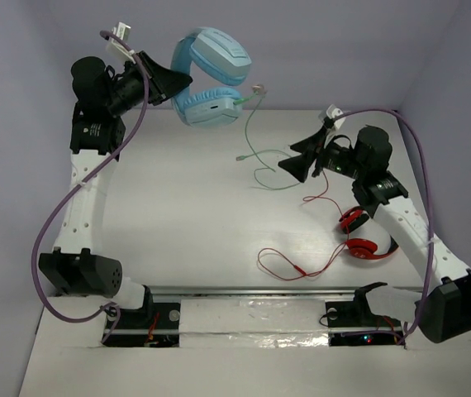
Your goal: Wrap the headphones
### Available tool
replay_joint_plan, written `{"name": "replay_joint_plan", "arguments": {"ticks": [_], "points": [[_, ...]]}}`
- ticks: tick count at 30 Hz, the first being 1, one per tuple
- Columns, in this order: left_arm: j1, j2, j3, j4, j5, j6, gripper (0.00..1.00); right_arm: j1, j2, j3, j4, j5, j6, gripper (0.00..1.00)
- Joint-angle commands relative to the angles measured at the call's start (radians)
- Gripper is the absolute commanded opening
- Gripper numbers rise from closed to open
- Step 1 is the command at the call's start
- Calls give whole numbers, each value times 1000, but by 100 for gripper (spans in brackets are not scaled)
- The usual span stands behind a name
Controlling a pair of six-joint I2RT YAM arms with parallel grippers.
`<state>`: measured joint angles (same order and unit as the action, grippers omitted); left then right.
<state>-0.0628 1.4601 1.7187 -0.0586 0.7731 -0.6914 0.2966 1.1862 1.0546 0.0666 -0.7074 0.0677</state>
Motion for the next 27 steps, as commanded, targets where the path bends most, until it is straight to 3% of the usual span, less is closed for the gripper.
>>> {"name": "replay_joint_plan", "arguments": {"ticks": [1, 4, 9, 16, 19, 27], "points": [[6, 5, 73, 123, 51, -108, 0, 3, -10, -19, -25, -115, -25, 78], [6, 3, 71, 129, 57, -117, 0, 3, 38, -21, -33, -113, -39, 78], [6, -27, 47, 114, 28, -99, 0, 12, 159, 27, -85, -274, -94, 75], [6, -41, 24, 134, 45, -122, 0, 12, 284, 57, 33, -300, -74, 74], [6, -56, -2, 138, 34, -122, 0, 21, 320, 47, 215, -329, 18, 70], [6, -67, -42, 175, 40, -177, 0, 41, 406, 67, 386, -319, 116, 67]]}}
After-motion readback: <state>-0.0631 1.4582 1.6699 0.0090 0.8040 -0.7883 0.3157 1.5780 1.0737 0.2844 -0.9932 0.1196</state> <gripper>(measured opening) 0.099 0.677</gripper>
